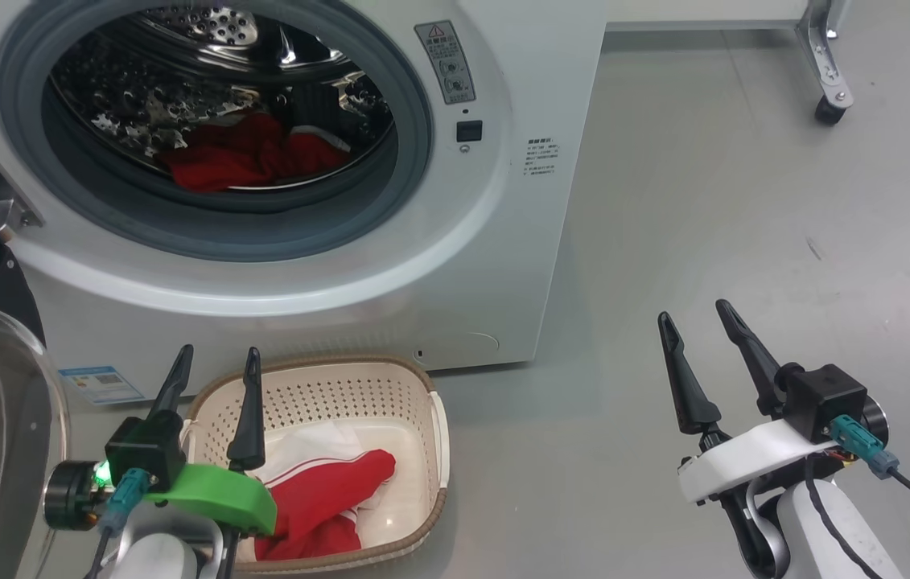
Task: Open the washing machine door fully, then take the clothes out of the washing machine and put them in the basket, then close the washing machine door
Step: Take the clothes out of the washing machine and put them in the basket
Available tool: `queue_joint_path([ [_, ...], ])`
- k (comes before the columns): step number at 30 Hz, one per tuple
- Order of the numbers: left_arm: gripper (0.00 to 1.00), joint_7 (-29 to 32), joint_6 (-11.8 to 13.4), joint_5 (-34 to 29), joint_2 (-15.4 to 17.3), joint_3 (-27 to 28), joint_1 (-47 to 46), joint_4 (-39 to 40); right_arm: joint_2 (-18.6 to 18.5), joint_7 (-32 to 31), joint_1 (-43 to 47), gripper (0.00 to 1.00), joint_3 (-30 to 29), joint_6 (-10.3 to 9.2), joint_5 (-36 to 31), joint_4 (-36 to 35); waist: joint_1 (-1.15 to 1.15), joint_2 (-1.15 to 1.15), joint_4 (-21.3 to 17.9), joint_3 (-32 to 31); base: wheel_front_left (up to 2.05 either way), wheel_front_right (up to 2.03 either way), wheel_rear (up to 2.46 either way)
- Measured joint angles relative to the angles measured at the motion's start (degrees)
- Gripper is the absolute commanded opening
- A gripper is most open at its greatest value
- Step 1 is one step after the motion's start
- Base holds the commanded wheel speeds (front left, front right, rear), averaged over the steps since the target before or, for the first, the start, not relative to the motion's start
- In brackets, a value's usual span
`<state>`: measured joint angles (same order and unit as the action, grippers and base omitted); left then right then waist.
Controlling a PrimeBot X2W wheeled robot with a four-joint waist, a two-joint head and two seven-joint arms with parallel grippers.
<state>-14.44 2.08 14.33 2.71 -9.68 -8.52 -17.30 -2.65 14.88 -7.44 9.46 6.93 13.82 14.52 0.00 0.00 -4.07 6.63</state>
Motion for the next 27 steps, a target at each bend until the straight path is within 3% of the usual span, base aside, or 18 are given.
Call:
queue_joint_path([
  [27, 1.0, 3.3, 1.67, 0.0, 0.07, -0.78, 7.7, 7.53, 0.05, 0.0, 4.18, 1.0, -1.27, -0.01, 0.05, -0.62, 0.0, 0.0, -0.16, -4.26, 0.0, 0.0, 0.0],
])
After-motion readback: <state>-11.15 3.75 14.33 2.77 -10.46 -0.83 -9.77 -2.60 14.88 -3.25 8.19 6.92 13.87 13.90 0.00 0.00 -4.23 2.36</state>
